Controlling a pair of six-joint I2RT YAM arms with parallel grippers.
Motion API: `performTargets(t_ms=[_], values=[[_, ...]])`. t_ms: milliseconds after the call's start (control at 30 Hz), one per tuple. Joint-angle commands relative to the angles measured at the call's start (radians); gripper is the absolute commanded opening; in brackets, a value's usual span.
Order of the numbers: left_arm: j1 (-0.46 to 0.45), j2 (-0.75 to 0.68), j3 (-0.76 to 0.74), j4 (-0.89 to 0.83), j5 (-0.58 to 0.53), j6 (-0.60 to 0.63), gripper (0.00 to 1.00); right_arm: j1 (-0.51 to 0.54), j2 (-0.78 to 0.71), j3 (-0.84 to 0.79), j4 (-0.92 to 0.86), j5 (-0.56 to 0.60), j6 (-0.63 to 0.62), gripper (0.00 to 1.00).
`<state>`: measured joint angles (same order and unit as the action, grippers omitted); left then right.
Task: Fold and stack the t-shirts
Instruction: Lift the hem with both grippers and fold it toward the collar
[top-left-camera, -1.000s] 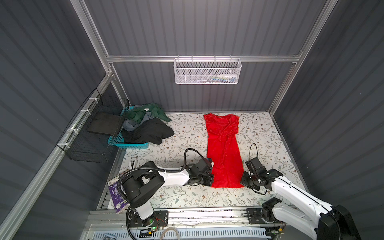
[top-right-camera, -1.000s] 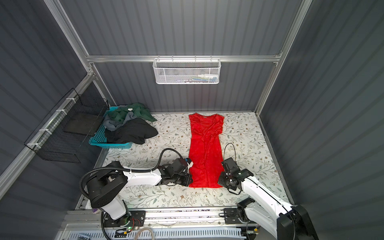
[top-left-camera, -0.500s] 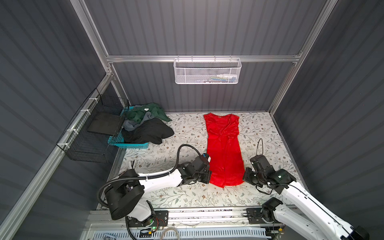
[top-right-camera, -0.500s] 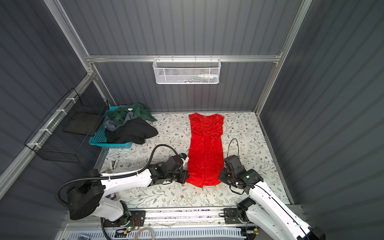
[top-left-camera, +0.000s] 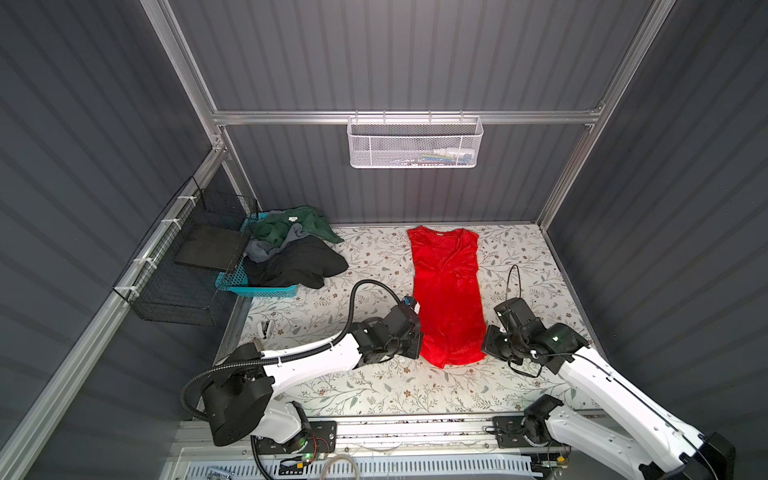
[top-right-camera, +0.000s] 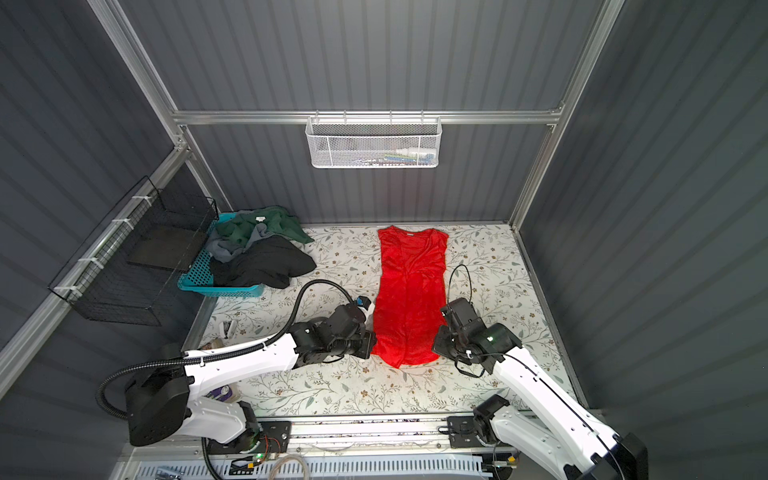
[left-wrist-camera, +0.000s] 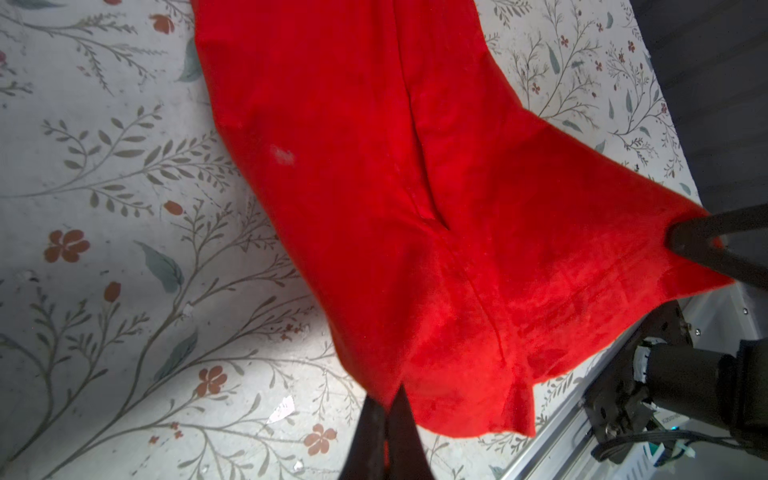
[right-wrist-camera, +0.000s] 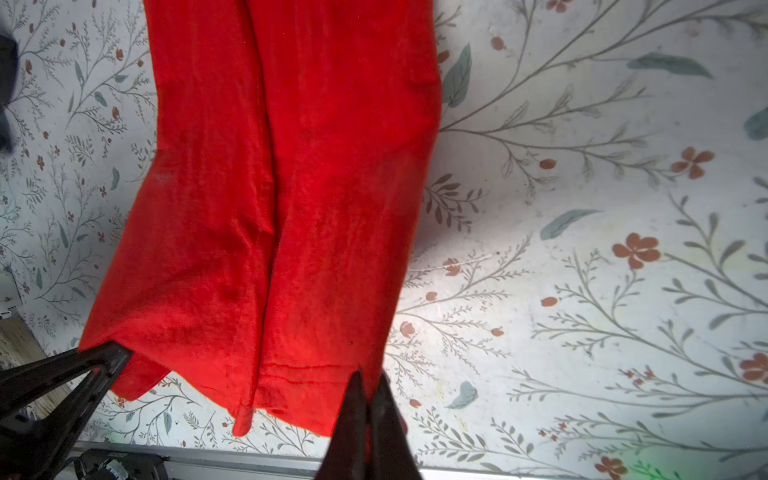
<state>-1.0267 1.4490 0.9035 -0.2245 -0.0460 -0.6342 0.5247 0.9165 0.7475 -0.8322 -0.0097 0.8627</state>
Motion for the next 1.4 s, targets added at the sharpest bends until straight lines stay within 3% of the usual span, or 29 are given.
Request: performTargets(t_ms=[0, 300, 700, 1000, 1333, 1367], values=[[0.030, 0.049, 0.068, -0.028, -0.025, -0.005, 0.00, 0.001, 0.042, 0.030, 0.046, 0.041, -0.013, 0.00], [0.172, 0.200, 0.230, -0.027, 0.014, 0.042, 0.00, -0.165, 0.239, 0.123, 0.241, -0.009, -0.102, 0.00], [0.312, 0.475, 0.516, -0.048, 0.088, 0.110, 0.00, -0.297, 0.621, 0.409, 0.281, -0.046, -0.213, 0.00], [0.351, 0.599, 0.681, -0.061, 0.087, 0.140, 0.00, -0.318, 0.813, 0.567, 0.278, -0.034, -0.219, 0.00], [0.363, 0.685, 0.781, -0.082, 0.104, 0.156, 0.00, -0.339, 0.909, 0.658, 0.267, -0.015, -0.229, 0.00], [0.363, 0.692, 0.787, -0.082, 0.103, 0.155, 0.00, -0.340, 0.916, 0.667, 0.265, -0.015, -0.232, 0.05]])
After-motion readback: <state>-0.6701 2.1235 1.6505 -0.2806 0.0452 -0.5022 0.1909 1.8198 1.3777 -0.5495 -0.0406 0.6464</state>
